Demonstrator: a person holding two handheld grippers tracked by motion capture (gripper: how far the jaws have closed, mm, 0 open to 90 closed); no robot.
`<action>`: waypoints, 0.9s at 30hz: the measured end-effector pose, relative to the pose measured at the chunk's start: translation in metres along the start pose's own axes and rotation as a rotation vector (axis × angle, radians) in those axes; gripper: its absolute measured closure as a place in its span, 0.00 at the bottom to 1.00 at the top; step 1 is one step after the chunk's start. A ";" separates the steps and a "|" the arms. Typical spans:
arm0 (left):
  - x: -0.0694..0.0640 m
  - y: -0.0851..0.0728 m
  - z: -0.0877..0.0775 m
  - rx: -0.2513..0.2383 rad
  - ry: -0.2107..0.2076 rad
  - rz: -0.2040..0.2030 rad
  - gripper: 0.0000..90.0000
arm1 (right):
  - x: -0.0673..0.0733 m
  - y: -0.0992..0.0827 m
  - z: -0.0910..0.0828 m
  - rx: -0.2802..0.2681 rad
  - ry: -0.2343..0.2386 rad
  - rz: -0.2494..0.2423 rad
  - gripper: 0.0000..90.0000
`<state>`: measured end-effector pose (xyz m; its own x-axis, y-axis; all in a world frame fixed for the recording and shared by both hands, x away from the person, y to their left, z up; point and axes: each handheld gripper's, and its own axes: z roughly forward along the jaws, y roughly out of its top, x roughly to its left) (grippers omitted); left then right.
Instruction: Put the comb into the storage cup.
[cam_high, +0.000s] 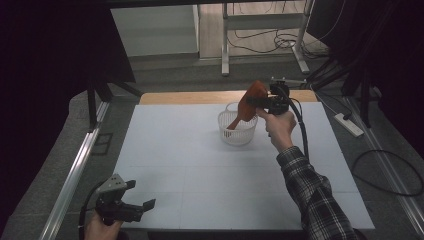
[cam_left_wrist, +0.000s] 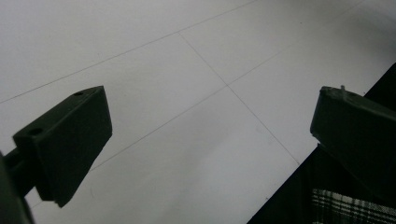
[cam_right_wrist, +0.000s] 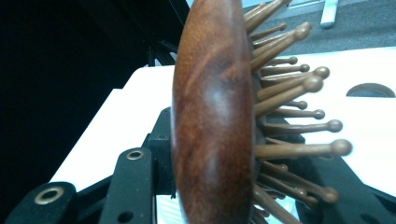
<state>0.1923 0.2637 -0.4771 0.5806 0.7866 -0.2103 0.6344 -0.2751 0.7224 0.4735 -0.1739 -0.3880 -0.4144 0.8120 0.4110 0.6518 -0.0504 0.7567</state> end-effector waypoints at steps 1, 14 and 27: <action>0.000 0.000 0.000 0.000 0.001 -0.002 0.00 | -0.001 -0.001 0.001 0.002 -0.001 -0.002 0.61; 0.000 0.000 0.000 0.001 0.001 -0.005 0.00 | -0.007 -0.013 0.007 0.019 -0.014 0.013 0.61; 0.000 0.000 0.001 0.007 0.003 -0.003 0.00 | -0.012 -0.019 0.006 0.008 -0.021 0.033 0.59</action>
<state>0.1931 0.2635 -0.4772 0.5771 0.7889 -0.2110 0.6397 -0.2760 0.7174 0.4696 -0.1795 -0.4104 -0.3791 0.8223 0.4244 0.6696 -0.0728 0.7391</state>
